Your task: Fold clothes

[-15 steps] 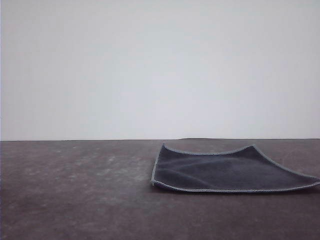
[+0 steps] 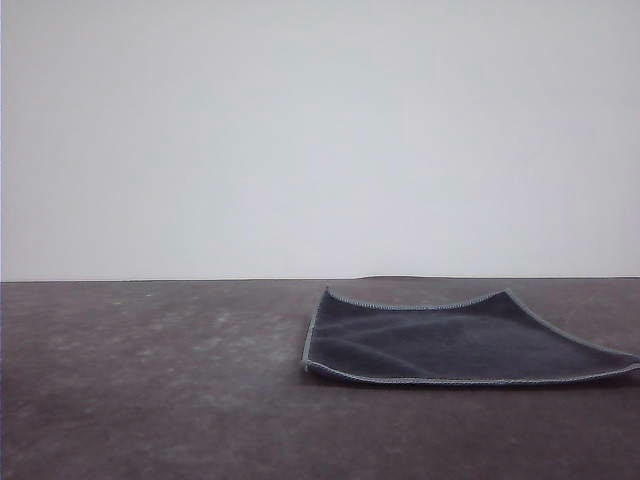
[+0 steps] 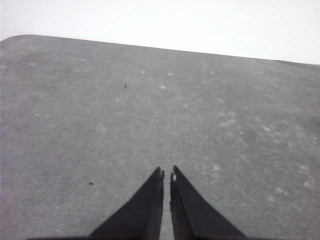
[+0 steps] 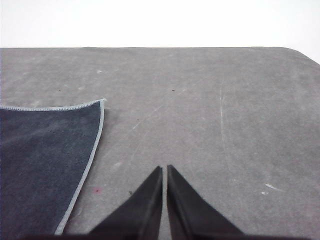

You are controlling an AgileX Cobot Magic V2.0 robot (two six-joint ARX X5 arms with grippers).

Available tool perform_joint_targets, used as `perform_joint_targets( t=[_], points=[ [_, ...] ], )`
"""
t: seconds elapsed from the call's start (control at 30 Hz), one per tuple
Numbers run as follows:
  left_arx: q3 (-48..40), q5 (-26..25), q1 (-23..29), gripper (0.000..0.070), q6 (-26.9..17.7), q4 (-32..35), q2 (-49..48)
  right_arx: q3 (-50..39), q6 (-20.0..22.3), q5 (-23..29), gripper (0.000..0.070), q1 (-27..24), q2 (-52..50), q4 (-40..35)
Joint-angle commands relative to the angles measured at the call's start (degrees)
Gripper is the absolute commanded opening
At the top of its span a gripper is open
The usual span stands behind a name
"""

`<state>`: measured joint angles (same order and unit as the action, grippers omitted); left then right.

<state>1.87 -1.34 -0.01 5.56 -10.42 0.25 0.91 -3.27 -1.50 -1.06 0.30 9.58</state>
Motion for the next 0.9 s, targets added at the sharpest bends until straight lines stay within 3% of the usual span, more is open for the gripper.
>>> perform_joint_targets(
  t=[0.0, 0.5, 0.6, 0.73, 0.87],
  points=[
    [-1.11, 0.26, 0.00, 0.0012, -0.35, -0.26, -0.07, -0.22, -0.57, 0.04, 0.0010, 0.07, -0.09, -0.59],
    [-1.11, -0.13, 0.00, 0.0012, -0.14, -0.20, -0.07, -0.20, -0.81, 0.00, 0.0010, 0.07, -0.09, -0.68],
    [-1.11, -0.15, 0.00, 0.0012, 3.39, -0.22, -0.07, -0.20, -0.81, 0.02, 0.0010, 0.07, -0.09, -0.63],
    [-1.11, -0.19, 0.00, 0.0012, 4.42, -0.33, -0.04, -0.20, -1.00, -0.07, 0.0010, 0.07, -0.09, -0.55],
    [-0.30, -1.54, -0.02, 0.0030, 8.49, -0.24, 0.01, -0.03, -4.12, -0.11, 0.0010, 0.08, -0.08, -0.57]
  ],
)
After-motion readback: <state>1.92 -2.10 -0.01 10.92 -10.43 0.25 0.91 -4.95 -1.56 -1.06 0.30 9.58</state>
